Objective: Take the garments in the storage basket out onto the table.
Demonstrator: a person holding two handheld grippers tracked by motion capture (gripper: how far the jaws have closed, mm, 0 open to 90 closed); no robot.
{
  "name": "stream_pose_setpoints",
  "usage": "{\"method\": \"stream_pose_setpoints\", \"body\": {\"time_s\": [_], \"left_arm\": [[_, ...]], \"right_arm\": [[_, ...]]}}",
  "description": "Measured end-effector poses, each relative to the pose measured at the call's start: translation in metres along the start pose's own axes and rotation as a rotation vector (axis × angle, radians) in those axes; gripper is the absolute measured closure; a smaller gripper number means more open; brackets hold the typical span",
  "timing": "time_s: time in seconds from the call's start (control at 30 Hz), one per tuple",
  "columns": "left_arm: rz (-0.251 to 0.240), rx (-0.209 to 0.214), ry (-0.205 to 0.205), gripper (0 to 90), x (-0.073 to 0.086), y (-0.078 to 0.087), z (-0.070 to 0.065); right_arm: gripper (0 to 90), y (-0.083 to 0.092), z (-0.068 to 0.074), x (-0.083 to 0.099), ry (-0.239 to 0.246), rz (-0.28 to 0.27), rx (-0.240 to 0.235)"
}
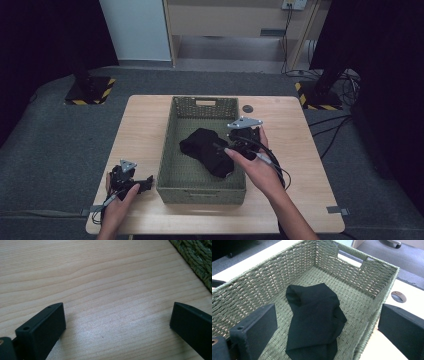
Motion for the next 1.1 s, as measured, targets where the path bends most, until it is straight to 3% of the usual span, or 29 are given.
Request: {"method": "stream_pose_setpoints", "body": {"time_s": [0.3,1.1], "left_arm": [[0.0,0.0,0.0,0.0,0.0,0.0,0.0],[0.0,0.0,0.0,0.0,0.0,0.0,0.0]], "right_arm": [[1.7,-0.014,0.006,-0.005,0.014,0.008,-0.013],[1.9,-0.059,0.005,0.002,-0.029,0.05,-0.03]]}}
Point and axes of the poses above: each handheld gripper's, and its own axes: y roughly backward along the jaws, x roughly out of its underside, z roughly to its left, the point moved 6 cm from there along -y, roughly forward along the jaws, and after that the axes turned 10 degrees about -x, right-handed, at the moved point
